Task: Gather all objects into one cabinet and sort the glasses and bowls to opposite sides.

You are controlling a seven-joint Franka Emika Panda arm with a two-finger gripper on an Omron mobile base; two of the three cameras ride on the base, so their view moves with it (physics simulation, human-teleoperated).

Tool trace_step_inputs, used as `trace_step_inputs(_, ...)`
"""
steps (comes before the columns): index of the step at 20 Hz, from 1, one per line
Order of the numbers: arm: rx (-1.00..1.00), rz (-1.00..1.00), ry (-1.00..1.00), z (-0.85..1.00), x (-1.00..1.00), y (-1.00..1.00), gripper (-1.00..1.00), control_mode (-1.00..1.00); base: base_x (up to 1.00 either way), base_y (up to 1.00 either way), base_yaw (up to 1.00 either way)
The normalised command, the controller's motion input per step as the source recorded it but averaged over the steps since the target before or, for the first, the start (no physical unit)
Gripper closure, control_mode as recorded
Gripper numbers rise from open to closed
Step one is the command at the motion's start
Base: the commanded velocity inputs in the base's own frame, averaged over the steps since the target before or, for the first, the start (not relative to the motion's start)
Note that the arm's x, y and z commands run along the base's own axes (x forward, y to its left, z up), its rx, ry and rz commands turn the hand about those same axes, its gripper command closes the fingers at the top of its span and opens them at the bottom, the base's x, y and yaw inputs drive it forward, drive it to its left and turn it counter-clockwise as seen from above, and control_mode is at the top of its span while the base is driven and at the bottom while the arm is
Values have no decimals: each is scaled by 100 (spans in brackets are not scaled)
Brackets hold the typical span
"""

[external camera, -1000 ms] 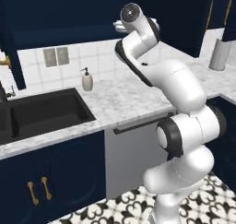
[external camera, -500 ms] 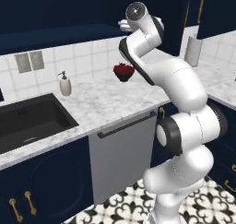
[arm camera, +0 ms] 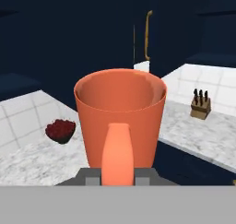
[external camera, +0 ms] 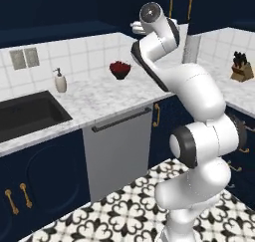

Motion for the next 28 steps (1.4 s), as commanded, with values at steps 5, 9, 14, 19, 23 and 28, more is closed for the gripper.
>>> trace_step_inputs(5, 0, 0, 0, 0, 0, 0, 100, 100, -44, -8, -29)
trace_step_inputs(9, 0, 0, 0, 0, 0, 0, 100, 100, -5, -25, -46)
trace_step_inputs(14, 0, 0, 0, 0, 0, 0, 100, 100, 0, -47, -45)
trace_step_inputs(19, 0, 0, 0, 0, 0, 0, 100, 100, 0, -63, -48)
trace_step_inputs(23, 0, 0, 0, 0, 0, 0, 100, 100, 0, -57, -52)
trace_step_inputs(28, 0, 0, 0, 0, 0, 0, 100, 100, 14, 47, -39)
